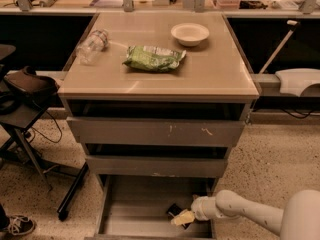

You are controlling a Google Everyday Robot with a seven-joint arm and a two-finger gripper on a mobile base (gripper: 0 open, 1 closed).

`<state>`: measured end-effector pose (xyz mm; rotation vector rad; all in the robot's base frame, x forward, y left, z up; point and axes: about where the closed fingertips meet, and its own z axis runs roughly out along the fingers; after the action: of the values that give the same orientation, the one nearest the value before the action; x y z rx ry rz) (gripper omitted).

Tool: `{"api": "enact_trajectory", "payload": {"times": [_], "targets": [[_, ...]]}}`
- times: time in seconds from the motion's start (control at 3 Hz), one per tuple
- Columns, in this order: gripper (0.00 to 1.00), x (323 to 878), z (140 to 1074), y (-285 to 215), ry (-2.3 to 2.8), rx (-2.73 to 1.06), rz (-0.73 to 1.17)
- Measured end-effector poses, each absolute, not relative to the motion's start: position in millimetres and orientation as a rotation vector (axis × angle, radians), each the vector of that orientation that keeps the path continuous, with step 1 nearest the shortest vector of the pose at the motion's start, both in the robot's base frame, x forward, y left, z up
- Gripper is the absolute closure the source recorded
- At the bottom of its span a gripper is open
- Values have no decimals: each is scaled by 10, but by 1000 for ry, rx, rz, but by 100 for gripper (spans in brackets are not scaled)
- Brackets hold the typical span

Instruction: Pick rxbar chocolate from bottom drawer and place on counter

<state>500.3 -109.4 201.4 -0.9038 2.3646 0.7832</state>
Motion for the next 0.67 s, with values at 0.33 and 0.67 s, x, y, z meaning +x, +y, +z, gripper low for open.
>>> {"api": "enact_trajectory", "payload": {"times": [0.33,0.67], "targets": [[0,4945,1953,-1058,2375,-892,752],[0,4950,1565,-981,2441,-798,708]]}}
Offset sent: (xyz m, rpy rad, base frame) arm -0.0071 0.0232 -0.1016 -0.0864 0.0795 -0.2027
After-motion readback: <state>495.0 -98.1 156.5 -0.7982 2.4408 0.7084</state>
